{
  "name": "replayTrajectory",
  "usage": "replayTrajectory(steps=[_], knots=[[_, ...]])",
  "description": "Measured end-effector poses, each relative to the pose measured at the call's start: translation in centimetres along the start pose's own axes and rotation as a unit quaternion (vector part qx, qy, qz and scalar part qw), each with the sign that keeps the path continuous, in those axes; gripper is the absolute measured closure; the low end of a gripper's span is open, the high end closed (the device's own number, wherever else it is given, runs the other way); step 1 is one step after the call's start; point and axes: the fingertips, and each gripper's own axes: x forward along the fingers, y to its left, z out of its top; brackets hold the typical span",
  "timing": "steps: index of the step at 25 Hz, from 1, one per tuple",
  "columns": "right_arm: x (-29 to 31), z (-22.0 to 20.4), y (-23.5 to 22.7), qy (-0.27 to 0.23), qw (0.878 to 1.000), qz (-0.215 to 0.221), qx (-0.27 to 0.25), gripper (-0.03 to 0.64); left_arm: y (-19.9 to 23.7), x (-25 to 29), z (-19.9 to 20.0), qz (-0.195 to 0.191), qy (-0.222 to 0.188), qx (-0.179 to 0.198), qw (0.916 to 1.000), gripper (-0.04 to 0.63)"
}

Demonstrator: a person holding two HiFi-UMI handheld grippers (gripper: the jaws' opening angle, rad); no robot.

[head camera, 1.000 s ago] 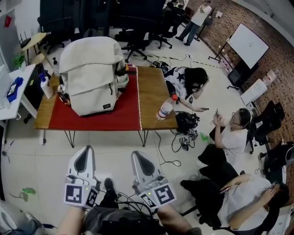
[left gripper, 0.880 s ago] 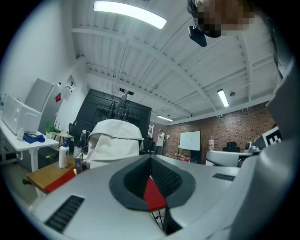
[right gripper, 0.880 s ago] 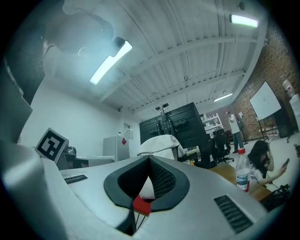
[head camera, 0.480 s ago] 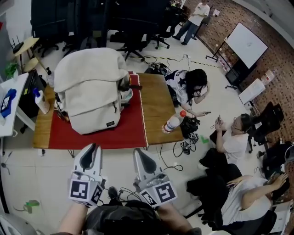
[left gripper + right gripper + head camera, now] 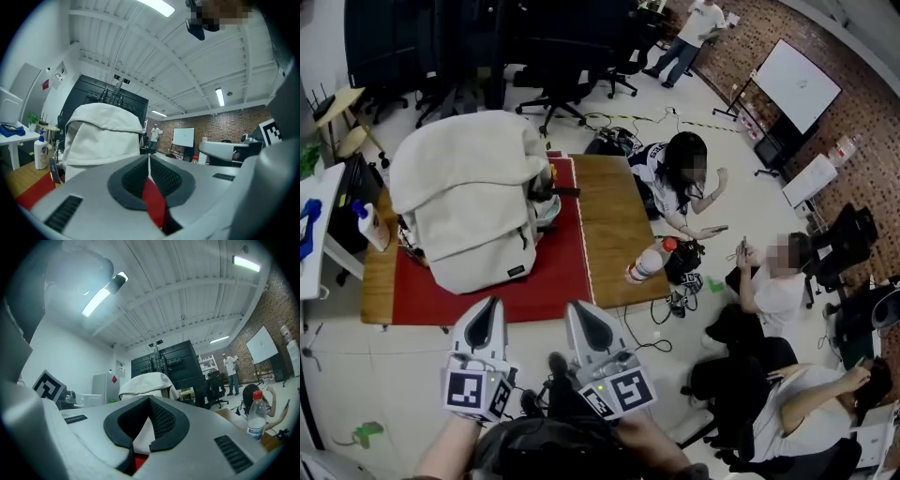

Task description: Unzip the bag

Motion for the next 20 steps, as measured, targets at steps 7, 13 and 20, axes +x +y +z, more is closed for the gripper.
replayTrajectory(steps=[7, 13, 20], knots=[[5.1, -2.1, -4.9, 0.020, 0.999, 0.028, 0.015, 0.618, 0.8, 6.9, -1.8, 0.021, 0.029, 0.002, 0.9993, 0.584], [8.7, -4.1, -8.5, 0.052, 0.997, 0.058, 0.027, 0.618, 1.5, 12.7, -4.5, 0.036, 0.056, -0.004, 0.9978, 0.578], [12.3, -6.6, -12.0, 0.072, 0.992, 0.091, 0.040, 0.618, 2.9, 18.2, -6.8, 0.083, 0.077, -0.011, 0.9935, 0.500]])
